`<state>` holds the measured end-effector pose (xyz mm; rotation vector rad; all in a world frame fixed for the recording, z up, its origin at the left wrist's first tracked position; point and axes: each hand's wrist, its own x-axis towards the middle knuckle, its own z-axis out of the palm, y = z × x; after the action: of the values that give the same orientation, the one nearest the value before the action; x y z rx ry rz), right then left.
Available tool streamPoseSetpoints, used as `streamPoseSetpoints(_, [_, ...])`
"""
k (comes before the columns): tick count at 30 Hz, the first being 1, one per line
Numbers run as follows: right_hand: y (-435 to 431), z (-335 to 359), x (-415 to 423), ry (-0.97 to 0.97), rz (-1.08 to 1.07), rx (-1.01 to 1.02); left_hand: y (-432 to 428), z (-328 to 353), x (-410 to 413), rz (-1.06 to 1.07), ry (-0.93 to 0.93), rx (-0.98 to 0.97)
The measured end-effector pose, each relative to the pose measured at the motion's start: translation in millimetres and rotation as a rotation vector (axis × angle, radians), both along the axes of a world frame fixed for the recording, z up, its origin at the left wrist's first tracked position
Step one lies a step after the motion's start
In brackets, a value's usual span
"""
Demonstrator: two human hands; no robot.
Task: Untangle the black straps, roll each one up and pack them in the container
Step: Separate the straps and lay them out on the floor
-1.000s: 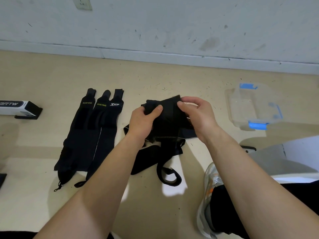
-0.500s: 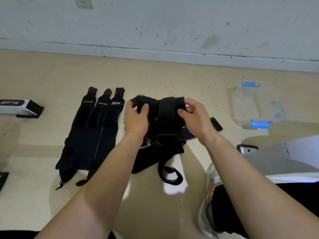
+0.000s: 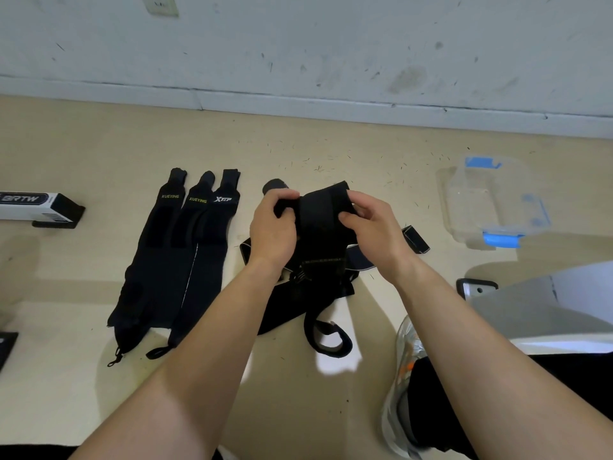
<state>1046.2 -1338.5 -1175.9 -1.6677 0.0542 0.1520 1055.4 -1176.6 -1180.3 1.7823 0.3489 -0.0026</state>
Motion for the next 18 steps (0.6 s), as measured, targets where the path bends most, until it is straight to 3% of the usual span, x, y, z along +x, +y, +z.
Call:
streamPoseSetpoints(3, [0,0,0,-0.003,-0.003,-0.012,1,4,1,-0.004,0.103,-0.232])
streamPoseSetpoints(8, [2,2,3,-0.004,-0.025,-0.027,3,-3,-2,-0.038,0.022,-0.087])
streamPoseSetpoints(18, [3,-5,4,-0.016,-0.1,-0.151,2,-8,-2,0.017,0.07,-0.086])
